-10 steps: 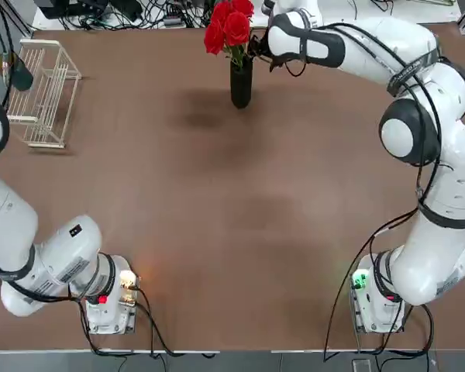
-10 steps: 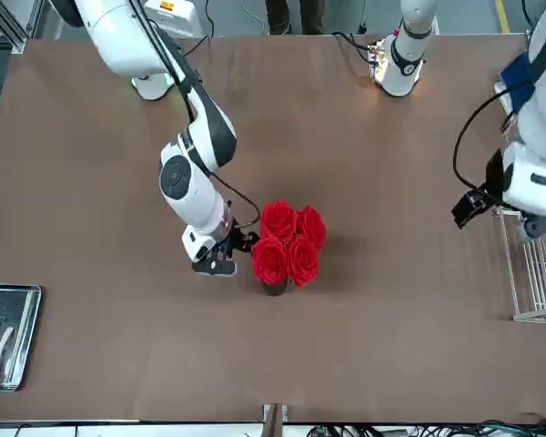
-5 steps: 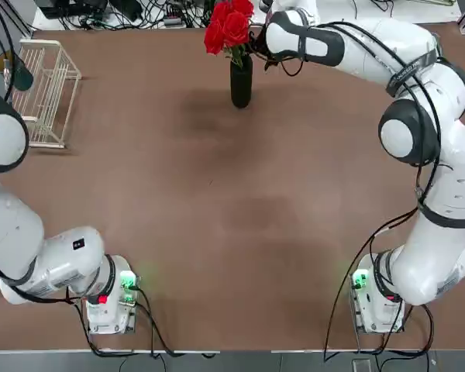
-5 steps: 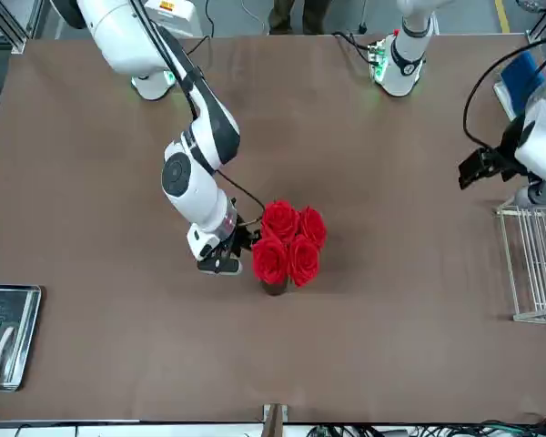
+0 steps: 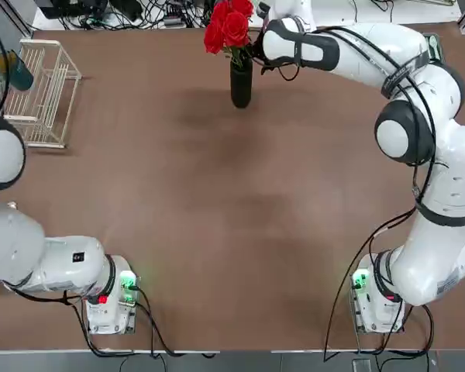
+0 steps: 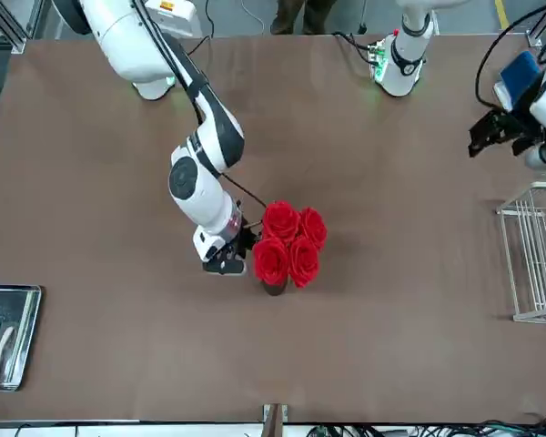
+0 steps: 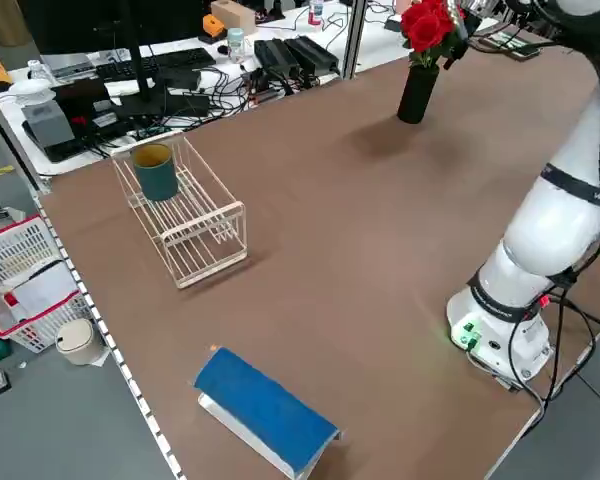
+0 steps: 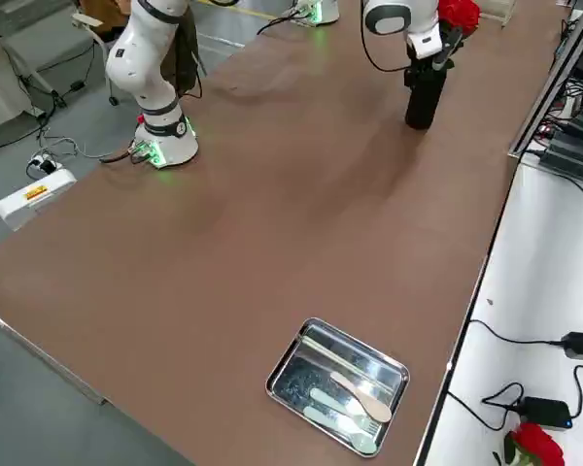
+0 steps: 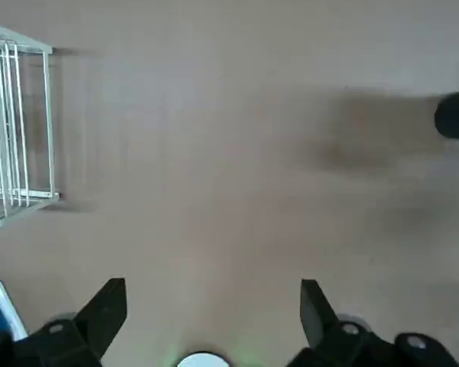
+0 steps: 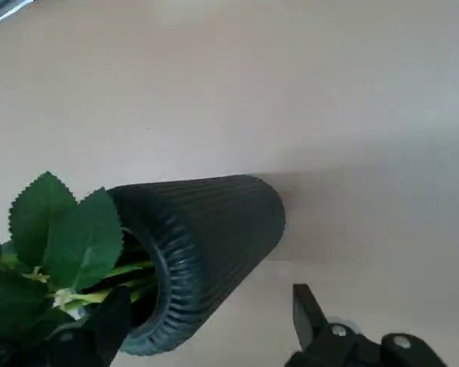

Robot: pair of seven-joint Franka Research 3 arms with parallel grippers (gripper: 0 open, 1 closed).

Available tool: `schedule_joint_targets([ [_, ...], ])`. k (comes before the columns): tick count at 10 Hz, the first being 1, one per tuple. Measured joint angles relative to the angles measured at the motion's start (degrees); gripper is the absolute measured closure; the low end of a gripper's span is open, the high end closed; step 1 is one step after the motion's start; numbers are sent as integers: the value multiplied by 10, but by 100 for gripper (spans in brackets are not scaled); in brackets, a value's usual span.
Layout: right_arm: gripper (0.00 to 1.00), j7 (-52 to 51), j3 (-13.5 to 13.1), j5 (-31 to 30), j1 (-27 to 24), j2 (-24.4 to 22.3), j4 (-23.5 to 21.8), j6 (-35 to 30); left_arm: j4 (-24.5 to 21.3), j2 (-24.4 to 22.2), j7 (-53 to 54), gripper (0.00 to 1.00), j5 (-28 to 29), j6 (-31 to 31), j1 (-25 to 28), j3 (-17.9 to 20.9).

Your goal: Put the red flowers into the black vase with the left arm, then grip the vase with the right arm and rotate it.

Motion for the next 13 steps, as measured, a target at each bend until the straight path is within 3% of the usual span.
schedule_joint_targets([
  [2,29,0,0,0,0,0,0,0,-13,-3,6,0,-6,0,-13,20],
  [4,37,0,0,0,0,1,0,0,-21,-1,22,0,-5,-6,-14,35],
  [6,51,0,0,0,0,1,0,1,-27,4,43,0,-5,-6,-12,65],
  [8,66,-1,0,0,1,1,1,1,-28,14,44,0,-5,-4,-16,65],
  [13,74,-4,0,-4,4,6,1,-4,-49,17,40,0,-5,48,-20,59],
])
